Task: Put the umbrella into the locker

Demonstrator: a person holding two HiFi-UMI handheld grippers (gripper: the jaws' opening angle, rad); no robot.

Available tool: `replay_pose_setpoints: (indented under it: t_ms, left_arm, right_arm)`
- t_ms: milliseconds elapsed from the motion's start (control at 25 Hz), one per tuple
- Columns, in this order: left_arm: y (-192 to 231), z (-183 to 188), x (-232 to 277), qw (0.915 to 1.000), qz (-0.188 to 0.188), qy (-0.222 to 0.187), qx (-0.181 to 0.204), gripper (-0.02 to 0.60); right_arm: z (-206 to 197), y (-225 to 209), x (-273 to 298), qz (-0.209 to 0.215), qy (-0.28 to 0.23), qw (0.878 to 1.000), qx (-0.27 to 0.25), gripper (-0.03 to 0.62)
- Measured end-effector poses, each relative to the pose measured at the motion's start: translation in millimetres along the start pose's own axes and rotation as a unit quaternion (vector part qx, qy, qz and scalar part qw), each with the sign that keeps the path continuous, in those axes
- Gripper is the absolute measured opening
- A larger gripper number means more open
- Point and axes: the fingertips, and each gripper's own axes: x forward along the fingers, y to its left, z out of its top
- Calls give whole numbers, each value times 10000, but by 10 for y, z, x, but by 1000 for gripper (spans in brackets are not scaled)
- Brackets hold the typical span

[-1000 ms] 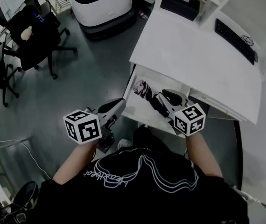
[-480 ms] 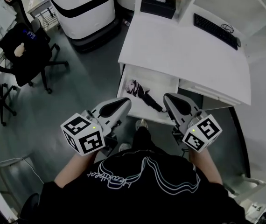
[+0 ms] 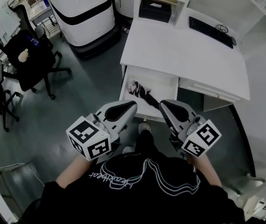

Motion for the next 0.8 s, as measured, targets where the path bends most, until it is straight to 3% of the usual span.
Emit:
replay_pose_setpoints:
  t_ms: [400, 800]
  left_arm:
    - [-80, -79, -337, 9999, 136, -78, 5, 12]
    - [-19, -222, -367, 9998, 100, -3, -152, 12]
  right_arm:
    - [-98, 319, 37, 98, -43, 9999, 3, 3]
    - [-331, 295, 18, -77, 179, 9997, 170, 3]
